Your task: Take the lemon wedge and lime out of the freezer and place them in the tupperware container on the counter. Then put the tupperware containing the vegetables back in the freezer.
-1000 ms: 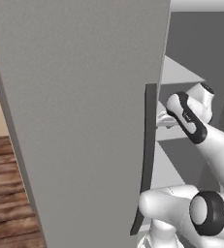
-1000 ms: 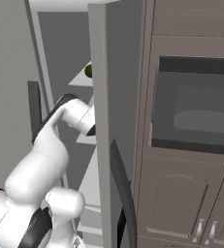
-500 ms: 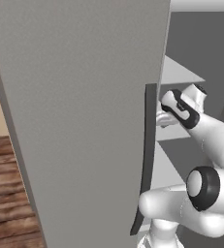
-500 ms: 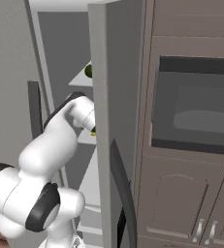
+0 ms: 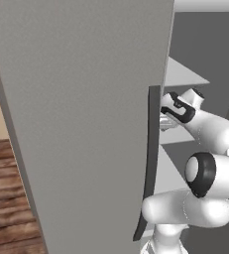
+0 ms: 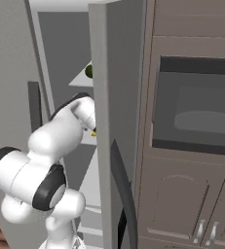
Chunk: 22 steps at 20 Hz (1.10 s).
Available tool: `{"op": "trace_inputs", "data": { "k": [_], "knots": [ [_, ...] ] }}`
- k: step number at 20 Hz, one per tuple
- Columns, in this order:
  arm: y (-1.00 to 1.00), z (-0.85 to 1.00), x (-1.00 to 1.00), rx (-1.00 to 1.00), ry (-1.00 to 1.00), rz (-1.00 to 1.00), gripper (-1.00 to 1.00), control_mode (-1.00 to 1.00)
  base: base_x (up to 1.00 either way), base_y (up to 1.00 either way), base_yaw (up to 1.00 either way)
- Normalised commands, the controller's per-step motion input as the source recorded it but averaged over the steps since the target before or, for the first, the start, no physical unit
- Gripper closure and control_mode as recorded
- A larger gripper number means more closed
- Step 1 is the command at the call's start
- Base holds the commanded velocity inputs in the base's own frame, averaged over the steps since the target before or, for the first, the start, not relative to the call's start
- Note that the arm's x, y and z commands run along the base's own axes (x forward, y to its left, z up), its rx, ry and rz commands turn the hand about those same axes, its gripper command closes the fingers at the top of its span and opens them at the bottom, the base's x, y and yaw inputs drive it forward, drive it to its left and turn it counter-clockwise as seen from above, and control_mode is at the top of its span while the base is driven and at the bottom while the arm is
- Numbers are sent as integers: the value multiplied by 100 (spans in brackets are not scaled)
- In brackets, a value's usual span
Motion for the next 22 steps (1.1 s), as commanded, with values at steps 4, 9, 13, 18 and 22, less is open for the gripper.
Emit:
{"op": "trace_inputs", "data": {
  "k": [4, 9, 13, 18, 22],
  "knots": [
    [0, -23, 28, 0, 0, 0, -100, -100, 0, 0, 0],
    [0, -27, 19, 0, 0, 0, -100, -100, 0, 0, 0],
    [0, -26, 12, 0, 0, 0, -100, -100, 0, 0, 0],
    [0, -20, 13, 0, 0, 0, -100, -100, 0, 0, 0],
    [6, -23, 1, 0, -3, 0, -100, -100, 0, 0, 0]
  ]
}}
